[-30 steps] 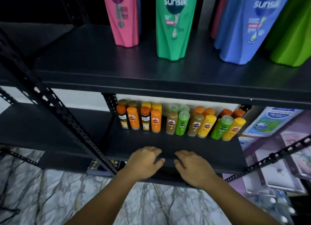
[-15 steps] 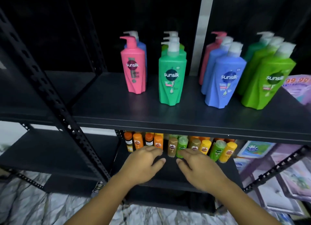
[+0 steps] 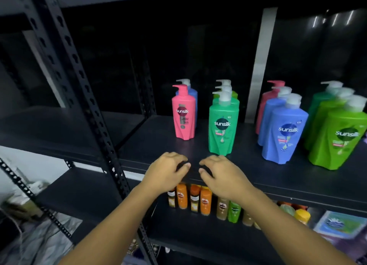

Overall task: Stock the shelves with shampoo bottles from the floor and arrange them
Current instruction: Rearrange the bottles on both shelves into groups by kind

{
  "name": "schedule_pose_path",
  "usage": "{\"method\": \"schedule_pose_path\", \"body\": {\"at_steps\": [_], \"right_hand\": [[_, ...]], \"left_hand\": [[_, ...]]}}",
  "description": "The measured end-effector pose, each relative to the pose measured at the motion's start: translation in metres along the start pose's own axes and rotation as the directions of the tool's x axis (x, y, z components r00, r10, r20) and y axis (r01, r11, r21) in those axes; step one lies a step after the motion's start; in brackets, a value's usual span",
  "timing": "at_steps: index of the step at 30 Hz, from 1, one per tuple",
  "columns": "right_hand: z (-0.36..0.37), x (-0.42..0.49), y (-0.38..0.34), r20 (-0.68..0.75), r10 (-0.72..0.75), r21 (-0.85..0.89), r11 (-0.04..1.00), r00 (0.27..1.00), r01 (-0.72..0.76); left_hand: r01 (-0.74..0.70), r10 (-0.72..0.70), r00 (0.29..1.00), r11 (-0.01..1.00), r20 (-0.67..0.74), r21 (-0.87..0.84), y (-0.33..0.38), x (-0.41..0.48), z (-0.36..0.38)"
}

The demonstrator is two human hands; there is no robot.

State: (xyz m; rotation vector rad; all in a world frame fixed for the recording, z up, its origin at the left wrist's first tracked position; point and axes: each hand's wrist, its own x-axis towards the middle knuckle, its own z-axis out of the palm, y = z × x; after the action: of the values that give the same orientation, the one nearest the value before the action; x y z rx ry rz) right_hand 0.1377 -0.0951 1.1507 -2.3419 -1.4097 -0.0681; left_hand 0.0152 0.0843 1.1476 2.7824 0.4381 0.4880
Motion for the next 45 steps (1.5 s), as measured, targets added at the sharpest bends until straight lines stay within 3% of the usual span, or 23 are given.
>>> {"method": "schedule_pose_path", "body": {"at_steps": [12,17,23,26,30,36,45], "right_hand": [[0.039,0.090,-0.015,0.258,0.101,-0.114,0.991,0.961,-0.073],[0.054,0.093,-0.010,0.233,0.116,-0.167,0.983,0.965,-0.078],[0.058,0.092,-0.008,0.187,0.104,-0.190,0.979,0.977,-0.068],[0.059,0.091,-0.007,0.178,0.106,-0.180,0.981,0.978,-0.073],[0.058,0.092,-0.006,0.172,0.104,-0.176,0.982,0.980,-0.073],[0.059,0.092,-0.004,0.154,0.100,-0.169,0.983,0.983,-0.073],[0.059,0.092,-0.004,0.158,0.105,-0.175,0.982,0.982,-0.077]], "left_hand": [[0.011,-0.010,0.982,1.000,0.190,-0.004,-0.072,0.051,0.009],[-0.011,0.007,0.967,1.000,0.255,0.016,-0.092,0.064,0.012],[0.101,-0.077,0.991,0.969,0.113,-0.225,-0.100,0.094,0.009],[0.215,-0.198,0.976,0.850,0.086,-0.482,-0.091,0.117,0.009],[0.194,-0.253,0.967,0.726,0.006,-0.660,-0.078,0.149,0.018],[0.084,-0.251,0.958,0.706,-0.138,-0.704,-0.066,0.171,0.038],[0.067,-0.245,0.954,0.737,-0.174,-0.672,-0.101,0.162,0.024]]}}
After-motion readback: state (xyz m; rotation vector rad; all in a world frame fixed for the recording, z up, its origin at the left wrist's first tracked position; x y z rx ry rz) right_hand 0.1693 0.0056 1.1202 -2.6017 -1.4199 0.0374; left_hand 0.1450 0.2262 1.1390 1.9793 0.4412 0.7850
